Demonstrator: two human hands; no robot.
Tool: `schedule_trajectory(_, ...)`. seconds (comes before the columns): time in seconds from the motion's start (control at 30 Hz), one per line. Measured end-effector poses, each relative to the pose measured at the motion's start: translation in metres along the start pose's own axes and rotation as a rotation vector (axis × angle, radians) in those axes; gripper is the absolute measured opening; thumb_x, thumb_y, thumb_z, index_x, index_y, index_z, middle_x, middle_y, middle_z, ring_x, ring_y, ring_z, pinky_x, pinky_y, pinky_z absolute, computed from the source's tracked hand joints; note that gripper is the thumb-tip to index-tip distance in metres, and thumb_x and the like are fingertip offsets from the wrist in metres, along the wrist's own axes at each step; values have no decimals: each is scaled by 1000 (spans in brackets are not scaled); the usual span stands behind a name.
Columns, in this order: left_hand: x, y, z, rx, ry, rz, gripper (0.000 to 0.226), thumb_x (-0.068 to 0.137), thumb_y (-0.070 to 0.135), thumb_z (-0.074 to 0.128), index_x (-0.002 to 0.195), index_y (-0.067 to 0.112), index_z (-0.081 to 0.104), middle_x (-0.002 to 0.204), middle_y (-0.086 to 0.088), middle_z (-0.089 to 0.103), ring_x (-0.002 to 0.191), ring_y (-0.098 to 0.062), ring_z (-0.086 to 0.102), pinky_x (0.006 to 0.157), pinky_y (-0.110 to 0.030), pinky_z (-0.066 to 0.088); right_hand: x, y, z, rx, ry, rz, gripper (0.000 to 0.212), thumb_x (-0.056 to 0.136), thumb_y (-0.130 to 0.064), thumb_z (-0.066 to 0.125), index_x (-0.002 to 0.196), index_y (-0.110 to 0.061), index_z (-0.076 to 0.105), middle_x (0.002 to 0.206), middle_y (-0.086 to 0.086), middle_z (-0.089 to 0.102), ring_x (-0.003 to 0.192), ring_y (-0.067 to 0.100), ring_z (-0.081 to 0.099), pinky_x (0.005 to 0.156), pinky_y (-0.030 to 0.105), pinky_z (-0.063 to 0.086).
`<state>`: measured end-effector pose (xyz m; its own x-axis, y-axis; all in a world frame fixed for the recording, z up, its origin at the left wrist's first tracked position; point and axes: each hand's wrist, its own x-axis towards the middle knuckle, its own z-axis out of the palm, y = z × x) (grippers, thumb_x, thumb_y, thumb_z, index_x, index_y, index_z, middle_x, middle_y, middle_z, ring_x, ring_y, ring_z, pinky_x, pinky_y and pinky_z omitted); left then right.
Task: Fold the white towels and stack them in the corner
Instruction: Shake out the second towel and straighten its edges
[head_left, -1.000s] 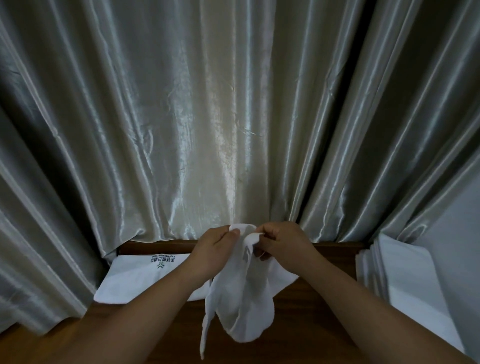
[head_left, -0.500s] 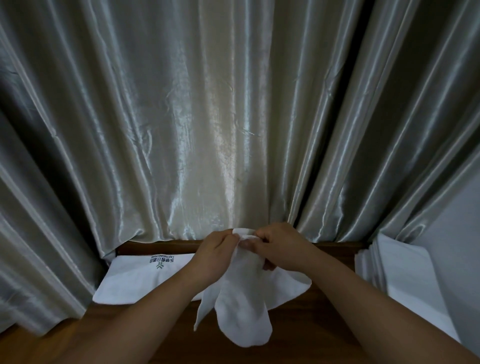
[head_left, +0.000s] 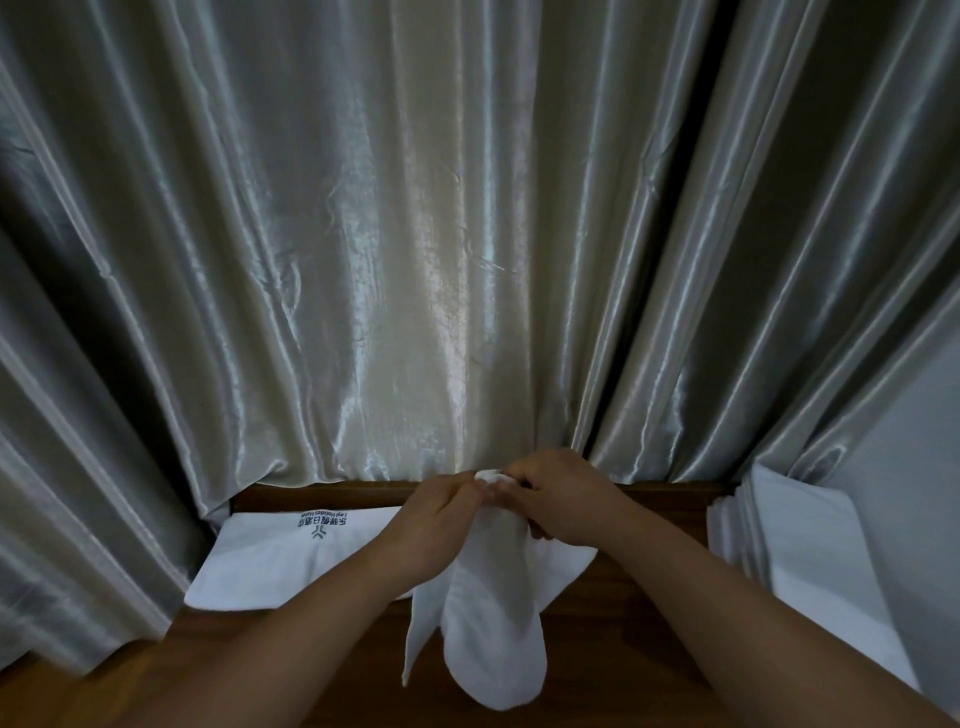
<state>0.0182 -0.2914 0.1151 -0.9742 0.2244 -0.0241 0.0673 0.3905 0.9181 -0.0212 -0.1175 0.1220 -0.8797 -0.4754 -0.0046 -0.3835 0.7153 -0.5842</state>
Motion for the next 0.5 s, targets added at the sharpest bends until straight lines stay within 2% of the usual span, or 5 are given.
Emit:
schedule_trajectory(0.17, 6, -13, 0, 89, -67, 55, 40, 99, 46, 37, 107, 30, 73, 102, 1, 75, 101, -12, 67, 95, -37, 49, -1, 1, 3, 50, 31, -18, 52, 96, -59, 47, 70, -17, 64, 50, -2, 59, 45, 5, 57, 62, 32, 56)
schedule_trajectory(0.23, 6, -14, -1, 120, -54, 54, 36, 102, 44, 37, 100, 37, 73, 96, 2, 75, 95, -11, 68, 89, -32, 51, -3, 1, 3, 69, 2, -10, 55, 96, -61, 44, 74, -15, 66, 53, 0, 63, 47, 6, 59, 63, 33, 58)
schedule_trajectory(0.3, 6, -12, -2, 136, 15, 55, 41, 104, 36, 39, 81, 43, 72, 80, 6, 73, 80, -5, 67, 74, -21, 49, -6, 2, 1, 109, -65, -2, 52, 96, -61, 44, 78, -18, 66, 57, -2, 66, 49, 6, 62, 63, 29, 58)
schedule_trajectory(0.4, 7, -12, -6, 250, 94, 129, 41, 104, 35, 38, 71, 32, 63, 68, 2, 65, 68, -5, 61, 63, -19, 42, -6, 8, -5, 183, -126, 7, 28, 93, -50, 60, 78, -26, 64, 59, -9, 61, 53, 3, 58, 57, 25, 52)
schedule_trajectory(0.5, 8, -13, -14, 316, 131, 203, 38, 104, 38, 34, 83, 21, 61, 77, 3, 65, 74, -7, 61, 68, -24, 45, -3, 25, -12, 37, -148, 29, 36, 81, -54, 72, 74, -21, 61, 66, -6, 53, 58, 3, 48, 58, 26, 41)
